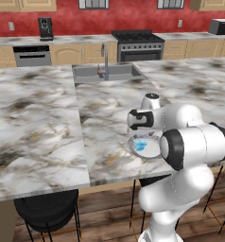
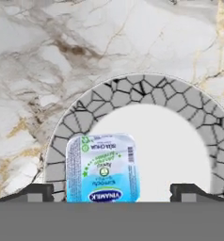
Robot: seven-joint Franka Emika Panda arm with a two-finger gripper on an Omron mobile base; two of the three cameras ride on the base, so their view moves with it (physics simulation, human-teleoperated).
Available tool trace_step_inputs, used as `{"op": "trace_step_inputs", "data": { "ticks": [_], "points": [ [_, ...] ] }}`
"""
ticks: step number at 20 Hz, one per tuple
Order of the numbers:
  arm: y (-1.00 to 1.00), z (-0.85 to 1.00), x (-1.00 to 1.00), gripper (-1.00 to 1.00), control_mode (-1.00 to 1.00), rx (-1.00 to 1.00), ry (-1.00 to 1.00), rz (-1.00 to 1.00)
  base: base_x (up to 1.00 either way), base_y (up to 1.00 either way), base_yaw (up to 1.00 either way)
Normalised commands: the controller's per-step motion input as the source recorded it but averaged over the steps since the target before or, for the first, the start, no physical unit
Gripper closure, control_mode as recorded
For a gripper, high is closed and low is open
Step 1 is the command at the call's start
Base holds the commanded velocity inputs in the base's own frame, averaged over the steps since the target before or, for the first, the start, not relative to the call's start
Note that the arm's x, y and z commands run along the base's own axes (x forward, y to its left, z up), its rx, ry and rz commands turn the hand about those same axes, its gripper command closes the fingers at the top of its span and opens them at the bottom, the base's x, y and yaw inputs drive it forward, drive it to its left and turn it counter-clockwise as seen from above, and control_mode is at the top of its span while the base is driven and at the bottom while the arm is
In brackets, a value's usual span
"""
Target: Place two yogurt containers on each plate.
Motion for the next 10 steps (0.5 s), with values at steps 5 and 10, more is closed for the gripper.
{"op": "trace_step_inputs", "data": {
  "ticks": [5,10],
  "points": [
    [-0.41,0.31,0.02,-1.0,-1.0,0.0,0.01,-0.11,0.0,0.0,0.0],
    [-0.57,0.0,0.1,-1.0,-1.0,0.0,0.0,-0.15,0.0,0.0,0.0]
  ]
}}
